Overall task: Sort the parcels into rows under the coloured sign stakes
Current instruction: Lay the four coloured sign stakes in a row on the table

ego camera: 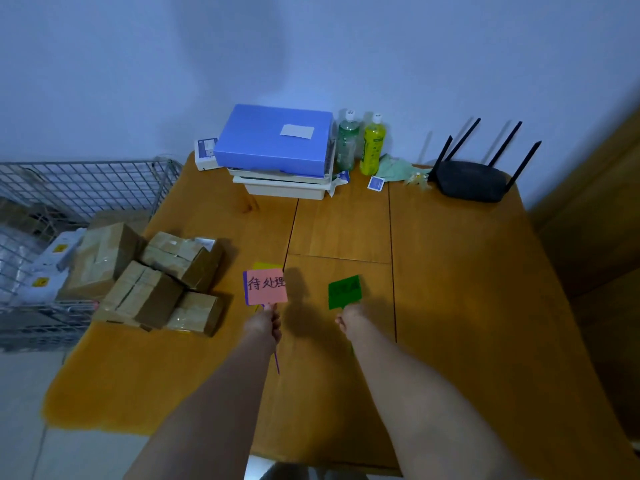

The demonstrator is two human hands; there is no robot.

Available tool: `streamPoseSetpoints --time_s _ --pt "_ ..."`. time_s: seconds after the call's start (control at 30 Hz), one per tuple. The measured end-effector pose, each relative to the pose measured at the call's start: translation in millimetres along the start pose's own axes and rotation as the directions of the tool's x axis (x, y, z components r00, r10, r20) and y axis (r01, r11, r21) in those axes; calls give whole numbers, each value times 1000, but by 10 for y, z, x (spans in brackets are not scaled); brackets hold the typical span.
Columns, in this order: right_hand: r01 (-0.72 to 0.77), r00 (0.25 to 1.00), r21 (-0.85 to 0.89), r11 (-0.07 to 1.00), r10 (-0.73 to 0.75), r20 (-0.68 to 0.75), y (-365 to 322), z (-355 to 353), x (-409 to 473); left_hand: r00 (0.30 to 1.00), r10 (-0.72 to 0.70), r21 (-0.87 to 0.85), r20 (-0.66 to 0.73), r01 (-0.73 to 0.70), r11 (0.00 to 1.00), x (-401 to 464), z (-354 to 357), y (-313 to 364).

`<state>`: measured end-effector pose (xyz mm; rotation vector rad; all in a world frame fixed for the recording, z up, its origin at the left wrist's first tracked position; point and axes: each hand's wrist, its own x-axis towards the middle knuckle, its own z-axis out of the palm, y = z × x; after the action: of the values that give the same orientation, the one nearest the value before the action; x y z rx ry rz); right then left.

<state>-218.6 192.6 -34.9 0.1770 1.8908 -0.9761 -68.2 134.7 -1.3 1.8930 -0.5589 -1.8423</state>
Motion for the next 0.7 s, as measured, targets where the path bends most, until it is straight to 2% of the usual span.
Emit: streamPoseSetpoints --time_s 0.1,0.33,0.53,0.6,0.7 --pt "-7 1000 42 999 8 -14 -36 77 39 999 -12 43 39 10 999 28 -43 62" --pt "-22 999 3 1000 22 -22 -67 206 89 996 -37 181 87 21 983 153 -120 149" --pt "10 1000 -208 978 -12 -6 -66 183 -77 992 -15 196 124 -10 980 195 -172 152" --pt "7 1000 -256 967 -13 -21 -81 163 -160 989 2 191 145 -30 981 192 -177 174" --pt "28 999 -282 959 -20 31 -128 195 -290 983 26 167 182 -57 984 184 -155 214"
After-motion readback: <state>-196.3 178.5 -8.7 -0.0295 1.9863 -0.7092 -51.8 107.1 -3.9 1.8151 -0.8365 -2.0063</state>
